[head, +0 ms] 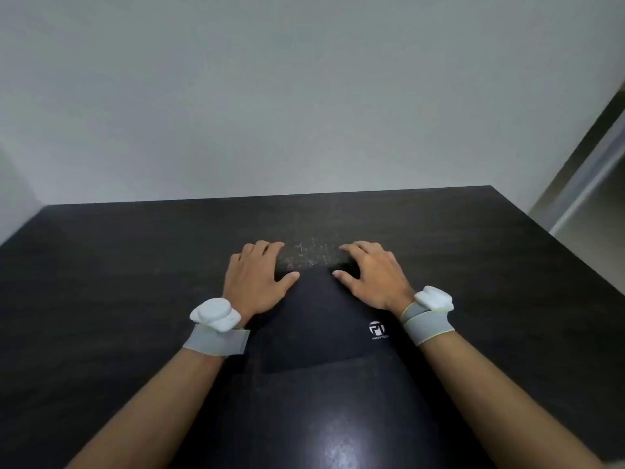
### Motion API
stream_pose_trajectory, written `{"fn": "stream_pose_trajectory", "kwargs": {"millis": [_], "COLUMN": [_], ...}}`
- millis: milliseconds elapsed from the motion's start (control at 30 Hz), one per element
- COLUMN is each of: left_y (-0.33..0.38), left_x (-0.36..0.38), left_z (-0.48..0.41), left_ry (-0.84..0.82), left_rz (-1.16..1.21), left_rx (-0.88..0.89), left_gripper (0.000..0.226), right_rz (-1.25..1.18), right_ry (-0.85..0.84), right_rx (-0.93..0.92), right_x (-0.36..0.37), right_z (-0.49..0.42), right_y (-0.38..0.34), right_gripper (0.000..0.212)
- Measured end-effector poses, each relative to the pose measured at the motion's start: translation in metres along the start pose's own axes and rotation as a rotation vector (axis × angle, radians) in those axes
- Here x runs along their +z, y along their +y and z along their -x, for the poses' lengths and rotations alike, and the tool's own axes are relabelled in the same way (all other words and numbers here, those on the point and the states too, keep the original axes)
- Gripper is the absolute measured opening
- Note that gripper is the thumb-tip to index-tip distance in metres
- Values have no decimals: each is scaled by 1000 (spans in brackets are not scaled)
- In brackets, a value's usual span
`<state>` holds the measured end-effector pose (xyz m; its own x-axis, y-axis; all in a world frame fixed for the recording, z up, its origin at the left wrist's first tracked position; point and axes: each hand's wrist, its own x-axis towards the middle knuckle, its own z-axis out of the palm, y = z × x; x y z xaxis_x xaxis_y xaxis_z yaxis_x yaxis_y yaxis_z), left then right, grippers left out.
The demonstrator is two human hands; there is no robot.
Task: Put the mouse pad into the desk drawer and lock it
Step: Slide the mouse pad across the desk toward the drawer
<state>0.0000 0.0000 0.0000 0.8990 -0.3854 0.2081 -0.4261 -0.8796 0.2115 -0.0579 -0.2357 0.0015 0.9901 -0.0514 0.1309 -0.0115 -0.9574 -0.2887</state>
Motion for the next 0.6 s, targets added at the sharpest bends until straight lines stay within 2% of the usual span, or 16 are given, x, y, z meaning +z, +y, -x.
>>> {"fn": "stream_pose_trajectory", "kwargs": {"millis": [300, 600], "left_y": [-3, -6], "left_x": [16, 23], "left_z": [14, 17], "left_ry": [-50, -34], "left_rz": [54, 68], "left_rx": [-29, -26], "left_gripper": [72, 72], "right_rz": [-57, 65], "right_ry": [31, 57], "right_rx": [29, 17], "right_x": [13, 24], "right_z": [16, 15], "right_y": [5, 10], "right_gripper": [57, 61]}}
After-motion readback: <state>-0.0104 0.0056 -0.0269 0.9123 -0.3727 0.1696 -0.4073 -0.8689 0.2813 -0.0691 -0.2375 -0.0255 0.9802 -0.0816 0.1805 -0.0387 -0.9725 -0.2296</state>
